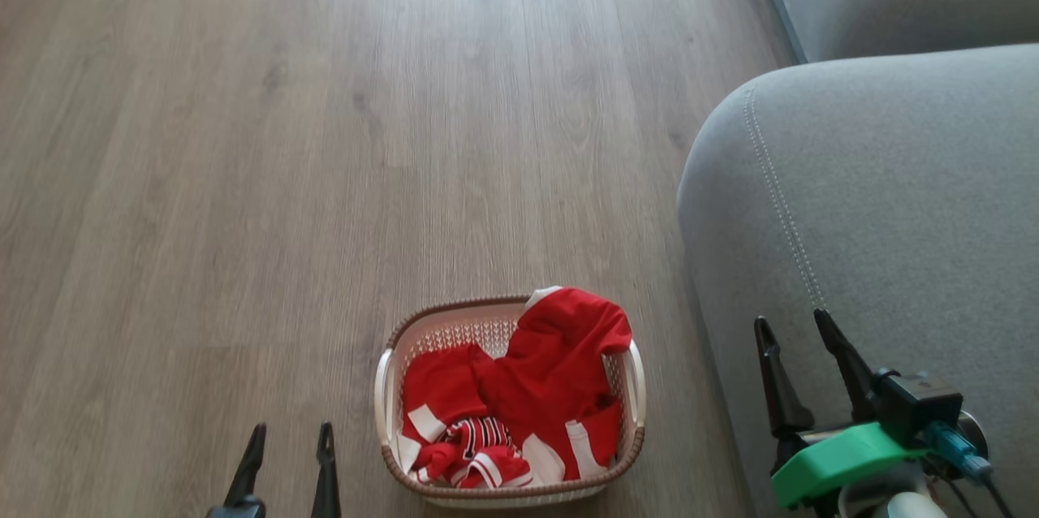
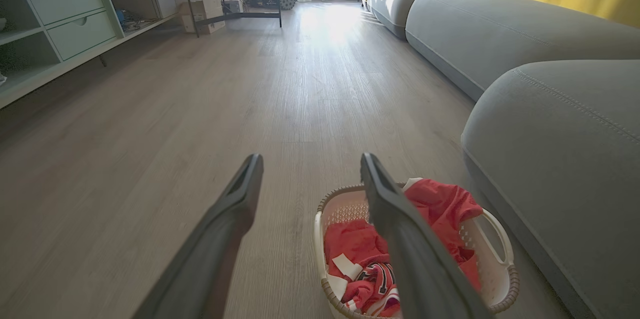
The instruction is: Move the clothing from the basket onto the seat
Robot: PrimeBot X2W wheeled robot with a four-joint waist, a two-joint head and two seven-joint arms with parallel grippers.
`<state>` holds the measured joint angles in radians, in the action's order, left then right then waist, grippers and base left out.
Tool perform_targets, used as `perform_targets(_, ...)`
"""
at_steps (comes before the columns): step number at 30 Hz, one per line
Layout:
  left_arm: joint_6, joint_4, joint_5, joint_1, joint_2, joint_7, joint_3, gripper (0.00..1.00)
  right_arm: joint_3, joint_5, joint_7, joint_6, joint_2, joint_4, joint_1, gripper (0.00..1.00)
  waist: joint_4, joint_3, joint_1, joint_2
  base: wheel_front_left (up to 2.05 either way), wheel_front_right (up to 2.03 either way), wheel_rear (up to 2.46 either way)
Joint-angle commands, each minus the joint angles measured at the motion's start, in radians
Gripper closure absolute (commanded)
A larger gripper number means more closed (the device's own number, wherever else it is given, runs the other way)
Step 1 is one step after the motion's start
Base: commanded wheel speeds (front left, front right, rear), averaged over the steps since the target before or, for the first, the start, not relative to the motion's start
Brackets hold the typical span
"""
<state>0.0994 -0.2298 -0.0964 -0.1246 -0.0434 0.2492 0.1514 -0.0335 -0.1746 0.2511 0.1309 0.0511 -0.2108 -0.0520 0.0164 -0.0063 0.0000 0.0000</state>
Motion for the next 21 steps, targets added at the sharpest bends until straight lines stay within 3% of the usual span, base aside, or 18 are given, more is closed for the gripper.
perform_targets(1,-0.006,0.018,0.007,0.058,-0.008,0.013,-0.022,0.0,-0.014,0.012,0.011,0.0,-0.001,0.039,0.043,0.0,-0.002,0.013,0.0,0.0,0.0,0.0,0.0)
perform_targets(8,-0.03,-0.066,0.024,0.184,-0.008,0.013,0.031,0.0,0.029,0.031,0.011,0.0,-0.001,0.094,0.107,0.0,-0.02,0.153,0.0,0.0,0.0,0.0,0.0)
perform_targets(21,-0.085,-0.336,0.051,0.564,-0.007,0.005,0.178,0.0,0.101,0.042,0.011,0.0,-0.001,0.257,0.321,0.0,-0.106,0.505,0.0,0.0,0.0,0.0,0.0)
